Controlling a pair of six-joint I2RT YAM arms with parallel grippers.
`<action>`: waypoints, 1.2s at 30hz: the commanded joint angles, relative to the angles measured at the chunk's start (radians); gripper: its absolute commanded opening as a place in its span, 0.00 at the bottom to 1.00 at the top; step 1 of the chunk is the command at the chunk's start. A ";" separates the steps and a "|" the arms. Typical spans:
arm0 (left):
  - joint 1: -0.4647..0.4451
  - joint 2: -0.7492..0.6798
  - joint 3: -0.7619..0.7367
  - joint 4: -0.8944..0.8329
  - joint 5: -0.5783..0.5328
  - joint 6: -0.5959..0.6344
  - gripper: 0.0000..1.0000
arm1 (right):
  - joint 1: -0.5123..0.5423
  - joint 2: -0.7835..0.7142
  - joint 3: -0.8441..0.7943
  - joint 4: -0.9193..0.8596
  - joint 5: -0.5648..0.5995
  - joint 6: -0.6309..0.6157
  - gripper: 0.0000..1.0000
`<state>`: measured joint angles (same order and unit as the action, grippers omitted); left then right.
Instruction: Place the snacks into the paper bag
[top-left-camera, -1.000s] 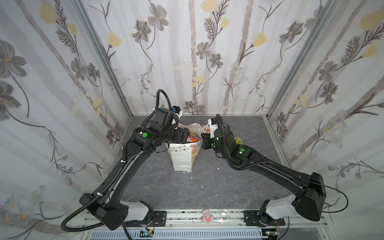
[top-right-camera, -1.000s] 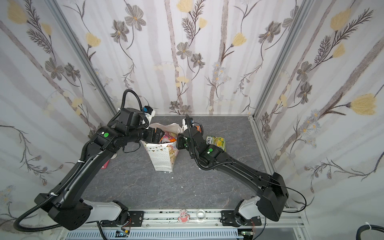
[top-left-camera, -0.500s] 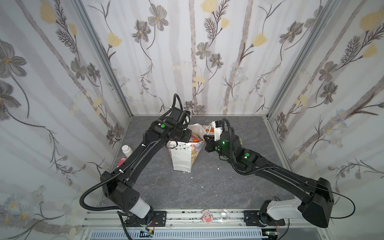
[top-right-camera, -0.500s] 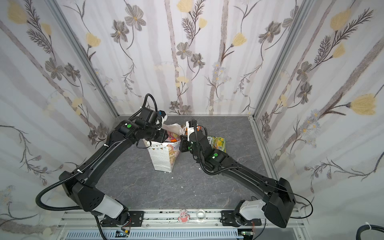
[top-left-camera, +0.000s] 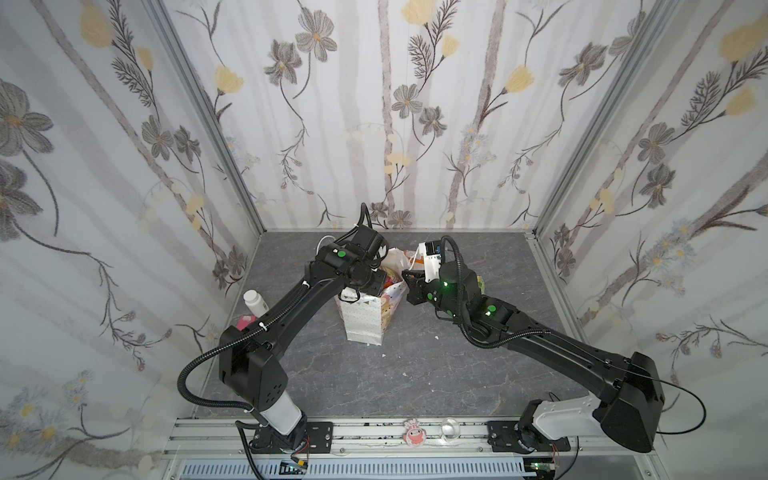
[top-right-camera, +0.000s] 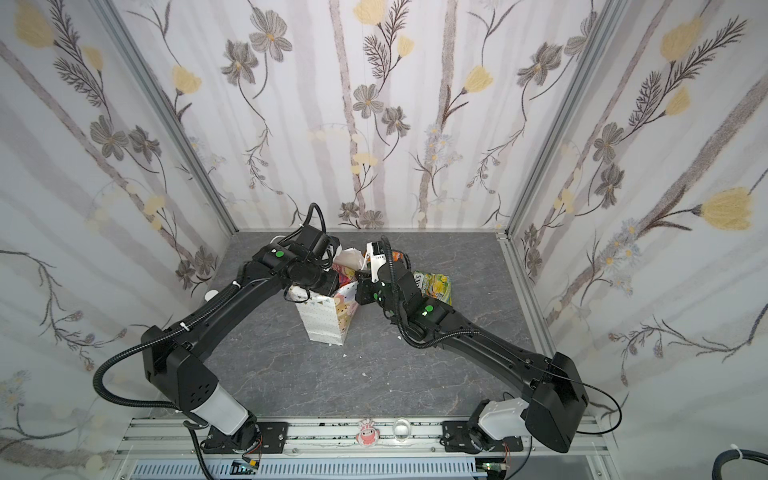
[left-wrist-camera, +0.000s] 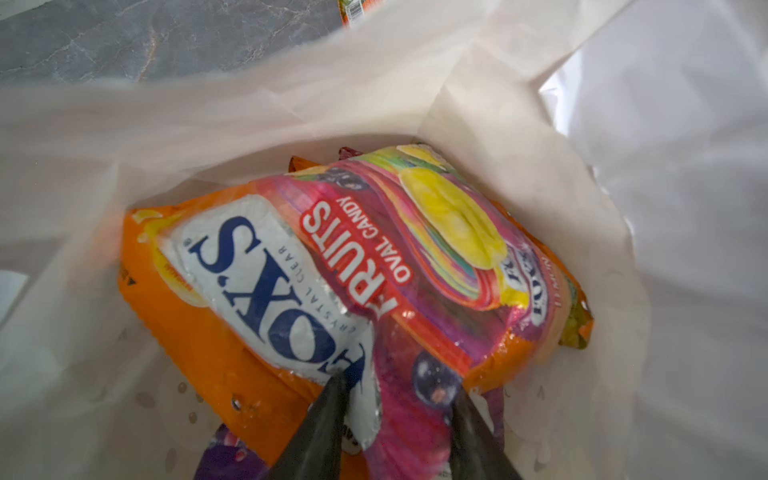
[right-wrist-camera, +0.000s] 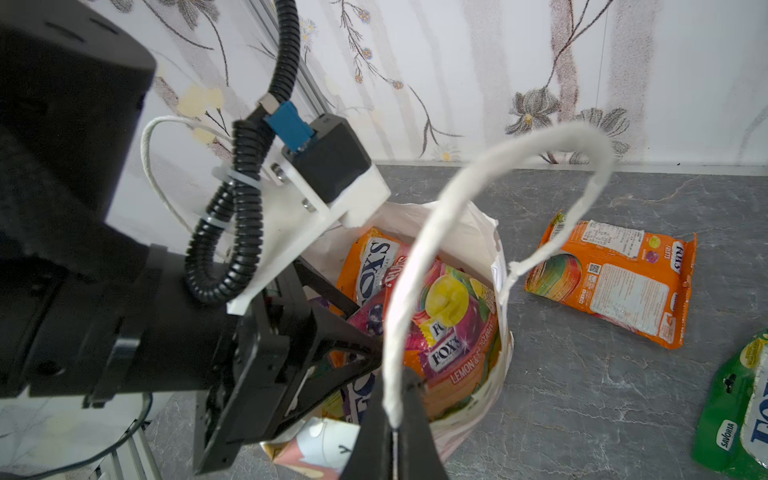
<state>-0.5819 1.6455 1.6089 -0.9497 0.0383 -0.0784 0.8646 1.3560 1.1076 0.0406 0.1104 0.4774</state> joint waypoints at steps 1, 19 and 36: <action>-0.004 0.020 0.066 -0.061 -0.015 -0.005 0.39 | 0.003 -0.005 0.004 0.128 -0.034 -0.012 0.00; -0.002 0.132 0.336 -0.208 -0.106 -0.011 0.43 | 0.007 -0.032 0.003 0.122 -0.038 -0.034 0.00; -0.003 0.126 0.114 -0.055 0.006 -0.029 0.36 | 0.005 -0.029 0.026 0.096 -0.040 -0.067 0.00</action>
<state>-0.5838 1.7687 1.7306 -0.9810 0.0067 -0.1047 0.8692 1.3361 1.1225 0.0105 0.0662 0.4248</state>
